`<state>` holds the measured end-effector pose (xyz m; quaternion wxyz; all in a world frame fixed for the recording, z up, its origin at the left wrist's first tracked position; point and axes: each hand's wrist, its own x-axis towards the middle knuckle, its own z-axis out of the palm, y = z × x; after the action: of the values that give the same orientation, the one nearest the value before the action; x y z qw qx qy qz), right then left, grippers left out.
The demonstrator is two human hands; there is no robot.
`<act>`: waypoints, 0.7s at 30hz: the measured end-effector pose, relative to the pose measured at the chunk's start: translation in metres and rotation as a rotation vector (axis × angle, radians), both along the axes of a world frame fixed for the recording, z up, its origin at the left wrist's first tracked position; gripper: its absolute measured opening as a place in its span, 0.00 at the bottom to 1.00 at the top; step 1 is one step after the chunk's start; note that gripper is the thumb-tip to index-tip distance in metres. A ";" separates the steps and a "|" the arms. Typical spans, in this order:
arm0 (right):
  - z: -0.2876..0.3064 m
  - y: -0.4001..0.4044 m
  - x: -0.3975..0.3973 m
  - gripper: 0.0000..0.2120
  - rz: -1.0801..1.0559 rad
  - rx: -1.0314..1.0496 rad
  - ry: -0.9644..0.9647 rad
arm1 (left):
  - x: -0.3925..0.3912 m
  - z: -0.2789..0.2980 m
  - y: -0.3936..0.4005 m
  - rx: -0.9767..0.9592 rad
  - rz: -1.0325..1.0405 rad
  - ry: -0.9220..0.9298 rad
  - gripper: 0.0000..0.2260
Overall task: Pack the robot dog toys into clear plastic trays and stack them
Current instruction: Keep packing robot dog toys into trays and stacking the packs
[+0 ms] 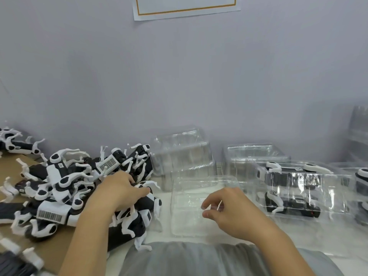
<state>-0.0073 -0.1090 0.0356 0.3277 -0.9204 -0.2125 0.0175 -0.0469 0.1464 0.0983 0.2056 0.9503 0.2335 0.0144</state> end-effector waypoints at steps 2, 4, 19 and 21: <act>0.001 -0.001 -0.001 0.06 0.005 -0.009 -0.004 | -0.003 0.008 -0.003 0.028 0.007 -0.070 0.15; 0.002 0.000 -0.002 0.08 0.002 0.002 -0.020 | -0.007 0.018 -0.007 0.036 0.020 -0.190 0.13; 0.031 0.028 -0.011 0.18 0.159 1.341 0.516 | 0.009 -0.005 -0.130 0.020 -0.589 -0.659 0.22; 0.028 0.023 -0.007 0.19 0.081 1.393 0.520 | 0.008 -0.006 -0.131 -0.088 -0.704 -0.595 0.24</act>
<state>-0.0141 -0.0860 0.0635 0.8740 -0.4573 -0.1239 0.1082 -0.0394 0.0157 0.0926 0.2960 0.9167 -0.1723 0.2058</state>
